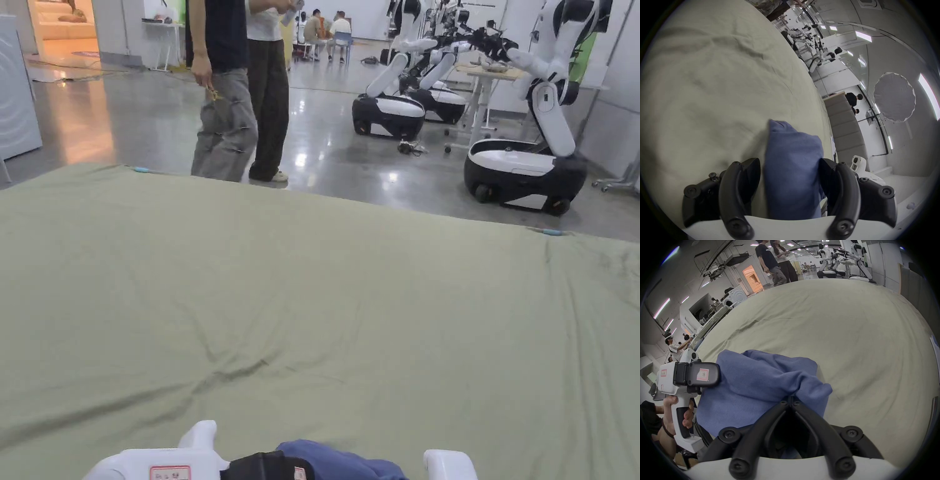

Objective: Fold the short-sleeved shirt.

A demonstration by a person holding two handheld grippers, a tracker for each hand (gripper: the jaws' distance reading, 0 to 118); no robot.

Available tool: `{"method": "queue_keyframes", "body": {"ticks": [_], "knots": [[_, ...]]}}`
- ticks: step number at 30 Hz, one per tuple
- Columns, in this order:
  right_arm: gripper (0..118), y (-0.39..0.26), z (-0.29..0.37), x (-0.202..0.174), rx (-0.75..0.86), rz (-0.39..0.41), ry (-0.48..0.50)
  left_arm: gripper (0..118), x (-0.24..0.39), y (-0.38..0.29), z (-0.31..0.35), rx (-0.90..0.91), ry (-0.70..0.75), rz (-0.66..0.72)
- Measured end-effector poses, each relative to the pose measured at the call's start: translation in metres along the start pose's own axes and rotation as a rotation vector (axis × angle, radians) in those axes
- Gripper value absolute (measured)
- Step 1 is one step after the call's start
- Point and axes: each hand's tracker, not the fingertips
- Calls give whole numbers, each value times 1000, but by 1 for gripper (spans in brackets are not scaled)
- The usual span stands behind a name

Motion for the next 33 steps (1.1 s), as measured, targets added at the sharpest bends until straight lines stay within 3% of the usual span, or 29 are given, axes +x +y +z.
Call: {"method": "queue_keyframes", "body": {"ticks": [2, 4, 7, 10, 14, 19, 22, 24, 26, 28, 29, 33], "knots": [[0, -1, 0, 0, 6, -3, 1, 73, 6, -5, -17, -54, -47, 9], [0, -3, 0, 2, 13, -10, 2, 43, 15, -9, -24, -40, 50, -74], [0, -5, 4, 6, 29, -33, 25, 39, 8, -5, -15, -37, 2, -14], [0, -4, 23, 1, 53, -58, 75, 38, 13, 3, 9, -39, -10, -72], [0, -11, 68, -16, 239, -74, 203, 38, 11, 34, 97, 19, 13, -127], [0, -21, 75, -20, 238, -89, 217, 38, -31, 91, 229, 169, 227, -104], [0, -30, 65, -22, 201, -98, 230, 38, -68, 125, 277, 177, 400, -8], [0, -36, 59, -24, 178, -77, 224, 39, -95, 142, 293, 191, 457, 55], [0, -38, 57, -24, 161, -68, 210, 45, -104, 148, 293, 179, 523, 3], [0, -39, 57, -23, 155, -73, 212, 67, -104, 144, 283, 210, 673, -75], [0, -40, 58, -22, 158, -78, 211, 71, -103, 144, 280, 222, 737, -115], [0, -35, 76, -16, 198, -69, 159, 72, -72, 148, 295, 242, 797, -213]]}}
